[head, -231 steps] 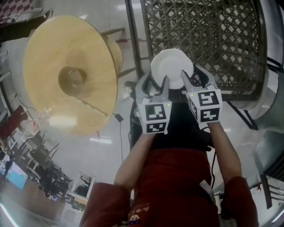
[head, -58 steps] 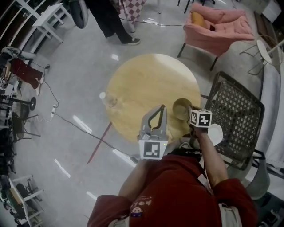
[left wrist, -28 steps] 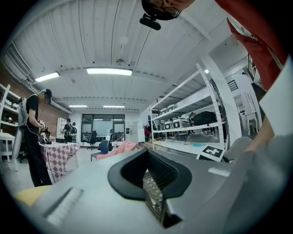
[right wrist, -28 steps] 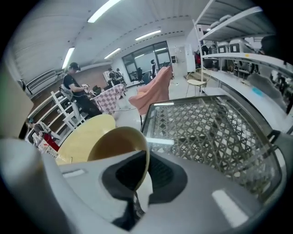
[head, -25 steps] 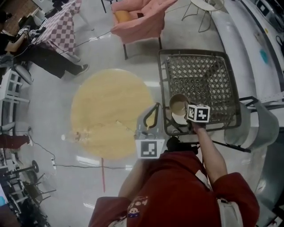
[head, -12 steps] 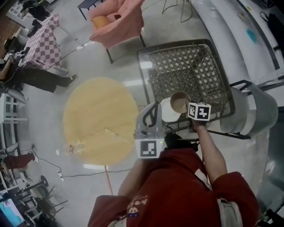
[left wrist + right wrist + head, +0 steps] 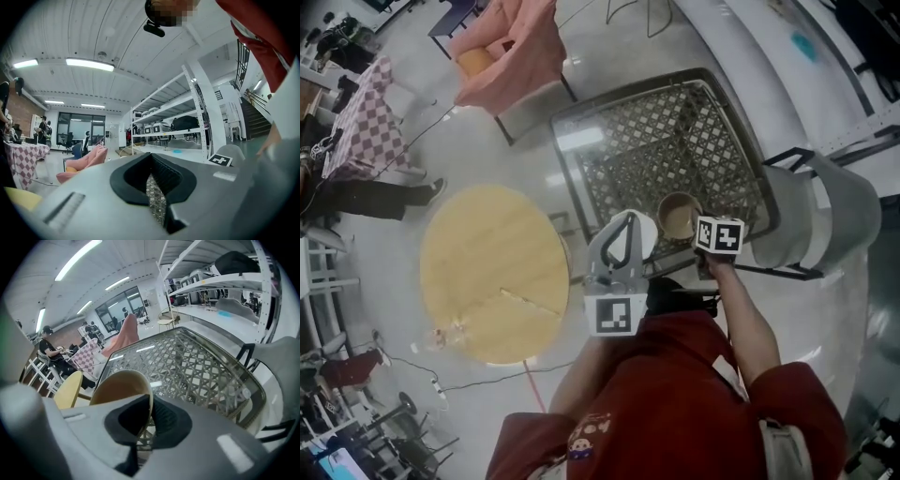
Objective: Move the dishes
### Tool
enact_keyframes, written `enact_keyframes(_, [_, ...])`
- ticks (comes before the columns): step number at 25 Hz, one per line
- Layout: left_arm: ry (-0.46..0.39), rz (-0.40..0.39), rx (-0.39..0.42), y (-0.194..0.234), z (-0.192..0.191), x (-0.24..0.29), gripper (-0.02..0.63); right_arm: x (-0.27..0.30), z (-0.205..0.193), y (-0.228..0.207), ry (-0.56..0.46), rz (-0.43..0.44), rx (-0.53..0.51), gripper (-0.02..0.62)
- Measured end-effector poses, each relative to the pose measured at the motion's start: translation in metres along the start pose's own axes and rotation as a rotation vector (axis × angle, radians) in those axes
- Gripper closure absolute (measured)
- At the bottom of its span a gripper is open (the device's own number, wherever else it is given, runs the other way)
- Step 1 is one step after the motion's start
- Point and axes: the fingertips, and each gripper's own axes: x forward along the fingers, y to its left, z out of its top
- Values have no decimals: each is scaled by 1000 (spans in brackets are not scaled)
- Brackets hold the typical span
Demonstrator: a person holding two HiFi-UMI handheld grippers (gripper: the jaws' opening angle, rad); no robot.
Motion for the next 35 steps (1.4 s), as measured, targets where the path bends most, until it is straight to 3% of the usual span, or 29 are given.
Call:
enact_keyframes(3, [5, 14, -67, -7, -4, 11, 599, 4, 2, -13, 3, -2, 12, 583])
enact_keyframes(7, [27, -26, 0, -17, -4, 23, 600, 11, 1, -24, 12, 1, 24, 583])
enact_keyframes(11, [28, -9, -72, -25, -9, 33, 598, 21, -2, -37, 23, -1, 32, 583])
enact_keyframes(15, [55, -51, -1, -30, -17, 40, 600, 28, -8, -45, 37, -12, 40, 583])
enact_keyframes(22, [29, -9, -133, -31, -13, 51, 599, 37, -19, -51, 79, -15, 52, 582])
enact_keyframes(25, [51, -54, -39, -38, -12, 57, 599, 41, -23, -56, 89, -13, 58, 582])
enact_keyframes(30, [67, -56, -44, -43, -15, 58, 598, 45, -30, -62, 100, -18, 67, 581])
enact_keyframes(35, [68, -66, 12, -40, -14, 58, 598, 45, -29, -63, 88, -29, 68, 580])
